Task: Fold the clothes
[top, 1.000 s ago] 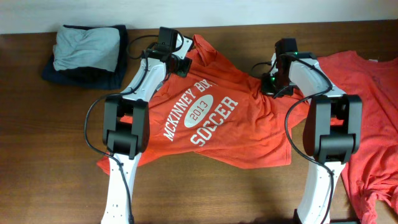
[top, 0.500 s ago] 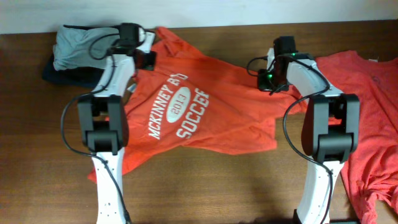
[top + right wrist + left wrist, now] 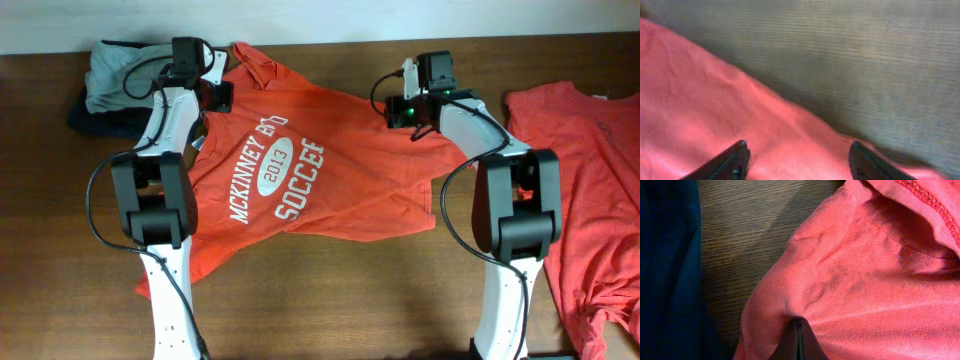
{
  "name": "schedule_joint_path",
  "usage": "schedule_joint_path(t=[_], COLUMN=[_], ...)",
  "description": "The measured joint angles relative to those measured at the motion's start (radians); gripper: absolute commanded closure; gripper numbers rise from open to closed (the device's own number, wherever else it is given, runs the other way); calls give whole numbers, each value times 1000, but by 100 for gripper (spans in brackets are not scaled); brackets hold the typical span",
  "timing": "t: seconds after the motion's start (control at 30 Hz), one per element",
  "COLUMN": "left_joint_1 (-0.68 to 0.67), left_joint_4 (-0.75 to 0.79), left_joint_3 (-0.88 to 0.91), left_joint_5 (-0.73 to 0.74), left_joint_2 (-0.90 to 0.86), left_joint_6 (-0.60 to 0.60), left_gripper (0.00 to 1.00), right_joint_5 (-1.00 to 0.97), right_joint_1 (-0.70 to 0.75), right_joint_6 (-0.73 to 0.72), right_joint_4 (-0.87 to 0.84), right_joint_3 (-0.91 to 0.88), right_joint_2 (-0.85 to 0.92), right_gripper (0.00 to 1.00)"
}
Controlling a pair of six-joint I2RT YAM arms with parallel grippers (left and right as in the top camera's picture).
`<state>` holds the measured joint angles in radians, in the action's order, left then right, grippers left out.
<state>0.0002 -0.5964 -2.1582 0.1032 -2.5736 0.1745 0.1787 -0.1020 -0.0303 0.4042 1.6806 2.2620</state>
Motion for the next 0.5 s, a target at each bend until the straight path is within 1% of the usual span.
schedule_joint_path(t=[0.07,0.13,0.2,0.33,0.37,0.4,0.43,0.5], left_joint_1=[-2,-3,-5,-5,-5,-6,-6,-13], left_joint_4=[-2,-9,-24,-88,-101,-112,-124,-150], left_joint_3=[-1,-8,-20,-67,-85,-104,-137,-190], left_joint_5=[-4,-8,-16,-30,-26,-18,1,27], left_joint_2=[0,0,-2,-10,-12,-13,-13,-13], left_joint_6=[0,0,-12,-79,-96,-115,-134,-150], left_gripper=[99,99,99,98,98,97,95,94], right_joint_5=[0,0,0,0,0,0,-1,0], right_joint_1=[0,2,5,31,43,56,80,120], right_joint_6=[22,32,40,47,48,48,42,27], right_joint_4=[-2,55,155,388,460,526,626,740], right_joint_3=[4,27,85,270,317,356,410,465], right_joint_2=[0,0,0,-6,-10,-17,-30,-51], right_gripper=[25,23,24,24,27,33,41,56])
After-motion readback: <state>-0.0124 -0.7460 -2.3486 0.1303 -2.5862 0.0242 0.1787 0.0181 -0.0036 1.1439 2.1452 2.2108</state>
